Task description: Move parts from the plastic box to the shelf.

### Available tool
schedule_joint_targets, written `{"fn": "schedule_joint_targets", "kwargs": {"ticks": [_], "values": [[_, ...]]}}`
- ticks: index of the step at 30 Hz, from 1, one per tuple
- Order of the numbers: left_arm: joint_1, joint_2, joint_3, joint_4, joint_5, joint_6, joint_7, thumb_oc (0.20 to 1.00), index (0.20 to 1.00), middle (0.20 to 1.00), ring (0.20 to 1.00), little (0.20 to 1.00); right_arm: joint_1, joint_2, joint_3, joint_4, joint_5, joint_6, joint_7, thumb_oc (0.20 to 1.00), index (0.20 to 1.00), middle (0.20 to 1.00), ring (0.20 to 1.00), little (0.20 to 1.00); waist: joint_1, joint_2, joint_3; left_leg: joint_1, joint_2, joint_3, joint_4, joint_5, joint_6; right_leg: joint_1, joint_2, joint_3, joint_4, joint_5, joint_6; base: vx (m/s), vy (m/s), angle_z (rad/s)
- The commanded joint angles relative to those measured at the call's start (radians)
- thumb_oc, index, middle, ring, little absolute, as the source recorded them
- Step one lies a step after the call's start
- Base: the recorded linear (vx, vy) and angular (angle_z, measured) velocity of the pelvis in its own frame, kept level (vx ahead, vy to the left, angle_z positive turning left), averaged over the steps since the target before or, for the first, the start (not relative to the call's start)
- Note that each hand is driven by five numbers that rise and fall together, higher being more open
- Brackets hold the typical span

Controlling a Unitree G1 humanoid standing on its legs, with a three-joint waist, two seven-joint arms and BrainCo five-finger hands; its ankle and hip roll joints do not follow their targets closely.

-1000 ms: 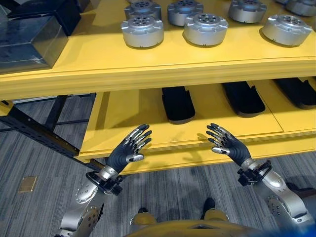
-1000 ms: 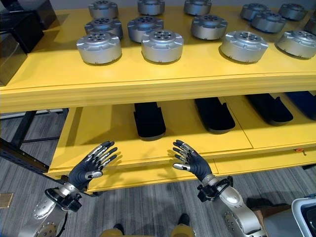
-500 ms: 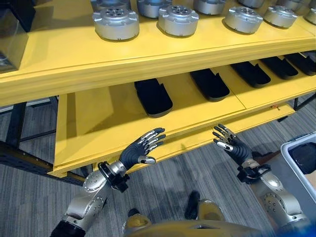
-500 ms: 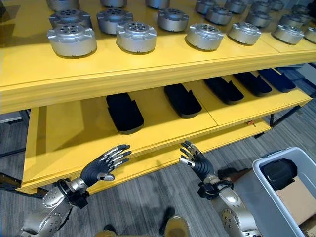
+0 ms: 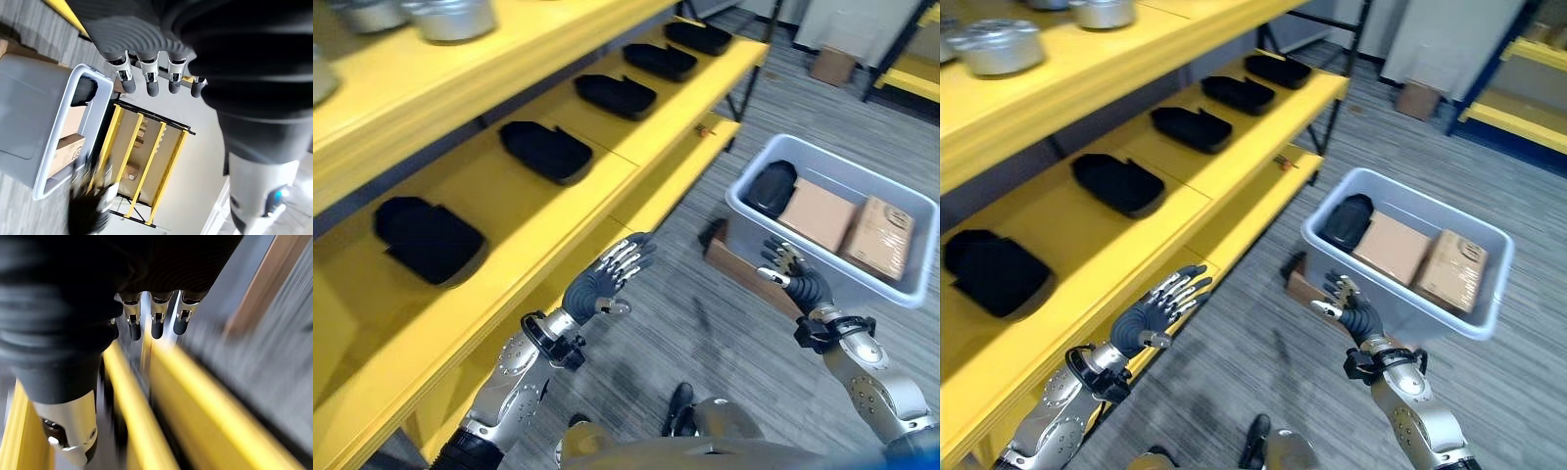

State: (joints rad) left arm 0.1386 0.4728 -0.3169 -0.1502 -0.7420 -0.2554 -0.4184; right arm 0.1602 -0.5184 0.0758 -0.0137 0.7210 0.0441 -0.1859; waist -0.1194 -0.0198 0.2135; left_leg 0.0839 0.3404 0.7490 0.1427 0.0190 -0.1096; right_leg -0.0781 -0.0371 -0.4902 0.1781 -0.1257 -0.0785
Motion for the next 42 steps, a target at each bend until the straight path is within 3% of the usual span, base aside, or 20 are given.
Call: {"fn": "schedule_joint_targets", "kwargs": {"ticks": [1,5,12,15,20,22,23,24,25,26,28,32,33,34,37,42], "values": [[0.028,0.018,0.016,-0.066,-0.020,-0.090,0.021,1.000,1.000,1.000,1.000,1.000,-0.053,0.013,-0.027,-0.083,-0.048,-0.086,-0.031,1.000,1.000,1.000,1.000,1.000,0.030,-0.031,0.021,-0.012,0.004,0.041,-0.028,0.058,-0.005,0.163,-0.160,-0.012,-0.119,0.121,0.185,0.06,-0.266,-0.52],[0.005,-0.014,0.016,-0.030,0.003,-0.115,0.184,1.000,1.000,1.000,1.000,1.000,-0.044,0.012,-0.073,-0.059,-0.079,-0.102,-0.067,1.000,1.000,1.000,1.000,1.000,-0.008,-0.027,0.018,-0.004,0.073,0.081,0.004,0.115,-0.048,0.129,-0.130,0.007,-0.101,0.090,0.149,0.05,-0.331,-0.41],[-0.009,-0.052,0.053,-0.022,-0.009,-0.151,0.246,1.000,1.000,1.000,1.000,1.000,-0.032,0.007,-0.132,-0.041,-0.092,-0.129,-0.074,1.000,1.000,1.000,1.000,1.000,-0.027,-0.014,0.019,0.003,0.146,0.090,0.013,0.182,-0.098,0.082,-0.107,0.015,-0.059,0.053,0.115,0.03,-0.241,-0.27],[-0.033,-0.064,0.061,-0.040,0.018,-0.192,0.308,1.000,1.000,1.000,1.000,1.000,-0.036,0.008,-0.128,-0.025,-0.073,-0.085,-0.087,1.000,1.000,1.000,1.000,1.000,-0.029,-0.008,0.016,0.007,0.157,0.079,-0.002,0.198,-0.109,0.053,-0.103,0.018,-0.031,0.037,0.104,0.01,-0.194,-0.23],[-0.055,-0.069,0.099,-0.039,0.047,-0.204,0.370,1.000,1.000,1.000,1.000,1.000,-0.040,0.024,-0.098,-0.009,-0.096,-0.111,-0.054,1.000,1.000,1.000,1.000,1.000,-0.018,-0.002,0.001,0.013,0.146,0.005,-0.026,0.209,-0.117,0.028,-0.092,0.046,-0.003,0.022,0.096,0.07,-0.136,-0.33],[-0.046,-0.058,0.136,-0.050,0.075,-0.197,0.403,1.000,1.000,1.000,1.000,1.000,-0.061,0.029,-0.057,0.006,-0.105,-0.111,0.002,1.000,1.000,1.000,1.000,1.000,0.012,0.001,-0.011,-0.011,0.082,-0.191,-0.004,0.169,-0.097,0.014,-0.070,0.128,0.018,0.001,0.083,0.15,-0.023,-0.95],[-0.036,-0.057,0.155,-0.049,0.078,-0.197,0.423,1.000,1.000,1.000,1.000,1.000,-0.078,0.031,-0.037,0.018,-0.109,-0.093,0.051,1.000,1.000,1.000,1.000,1.000,0.039,-0.002,-0.010,-0.040,0.023,-0.329,0.034,0.135,-0.075,0.029,-0.052,0.181,0.010,-0.001,0.077,0.13,0.014,-1.21],[-0.034,-0.056,0.158,-0.050,0.076,-0.192,0.425,1.000,1.000,1.000,1.000,1.000,-0.083,0.031,-0.033,0.023,-0.111,-0.090,0.063,1.000,1.000,1.000,1.000,1.000,0.043,-0.003,-0.009,-0.048,0.009,-0.355,0.045,0.123,-0.069,0.033,-0.049,0.191,0.008,-0.002,0.077,0.08,-0.027,-1.39],[-0.024,-0.059,0.168,-0.050,0.081,-0.186,0.433,1.000,1.000,1.000,1.000,1.000,-0.089,0.039,-0.018,0.025,-0.124,-0.072,0.090,1.000,1.000,1.000,1.000,1.000,0.061,-0.009,-0.005,-0.090,-0.031,-0.426,0.090,0.122,-0.039,0.040,-0.036,0.216,-0.009,0.018,0.065,0.07,-0.058,-1.38],[-0.009,-0.067,0.186,-0.050,0.073,-0.173,0.421,1.000,1.000,1.000,1.000,1.000,-0.080,0.047,0.000,0.016,-0.126,-0.031,0.095,1.000,1.000,1.000,1.000,1.000,0.078,-0.022,0.002,-0.116,-0.109,-0.460,0.136,0.063,-0.003,0.074,-0.030,0.251,-0.040,0.031,0.065,0.09,-0.064,-1.56],[0.002,-0.070,0.201,-0.056,0.055,-0.147,0.394,1.000,1.000,1.000,1.000,1.000,-0.066,0.056,-0.001,0.001,-0.092,-0.038,0.064,1.000,1.000,1.000,1.000,1.000,0.083,-0.025,-0.003,-0.122,-0.153,-0.440,0.109,0.031,0.014,0.099,-0.027,0.253,-0.070,0.043,0.078,0.10,-0.015,-0.99],[-0.010,-0.068,0.196,-0.037,0.052,-0.120,0.369,1.000,1.000,1.000,1.000,1.000,-0.048,0.080,0.000,-0.016,-0.093,-0.036,0.038,1.000,1.000,1.000,1.000,1.000,0.083,-0.017,-0.004,-0.147,-0.198,-0.399,0.028,0.031,0.026,0.128,-0.022,0.250,-0.102,0.059,0.098,0.10,0.020,0.20],[-0.009,-0.070,0.188,-0.031,0.066,-0.114,0.360,1.000,1.000,1.000,1.000,1.000,-0.051,0.095,0.014,-0.015,-0.101,-0.038,0.022,1.000,1.000,1.000,1.000,1.000,0.095,-0.017,0.001,-0.186,-0.214,-0.413,0.006,0.050,0.026,0.149,-0.015,0.263,-0.120,0.064,0.102,0.14,0.037,0.44],[0.000,-0.071,0.186,-0.031,0.085,-0.117,0.353,1.000,1.000,1.000,1.000,1.000,-0.052,0.107,0.024,-0.012,-0.105,-0.042,0.018,1.000,1.000,1.000,1.000,1.000,0.112,-0.017,0.009,-0.222,-0.224,-0.467,0.004,0.079,0.021,0.163,-0.008,0.284,-0.127,0.066,0.103,0.15,0.054,0.38],[0.031,-0.065,0.212,-0.044,0.087,-0.089,0.295,1.000,1.000,1.000,1.000,1.000,-0.048,0.124,0.034,-0.029,-0.093,-0.044,0.025,1.000,1.000,1.000,1.000,1.000,0.131,-0.011,-0.016,-0.139,-0.269,-0.501,-0.122,0.053,0.053,0.179,-0.004,0.283,-0.155,0.069,0.118,0.14,0.202,-0.57],[0.030,-0.060,0.216,-0.028,0.098,-0.091,0.277,1.000,1.000,1.000,1.000,1.000,-0.038,0.141,0.036,-0.038,-0.085,-0.043,0.038,1.000,1.000,1.000,1.000,1.000,0.123,-0.011,-0.040,-0.080,-0.295,-0.502,-0.178,0.037,0.071,0.176,0.000,0.283,-0.162,0.075,0.127,0.06,0.107,-0.04]]}}
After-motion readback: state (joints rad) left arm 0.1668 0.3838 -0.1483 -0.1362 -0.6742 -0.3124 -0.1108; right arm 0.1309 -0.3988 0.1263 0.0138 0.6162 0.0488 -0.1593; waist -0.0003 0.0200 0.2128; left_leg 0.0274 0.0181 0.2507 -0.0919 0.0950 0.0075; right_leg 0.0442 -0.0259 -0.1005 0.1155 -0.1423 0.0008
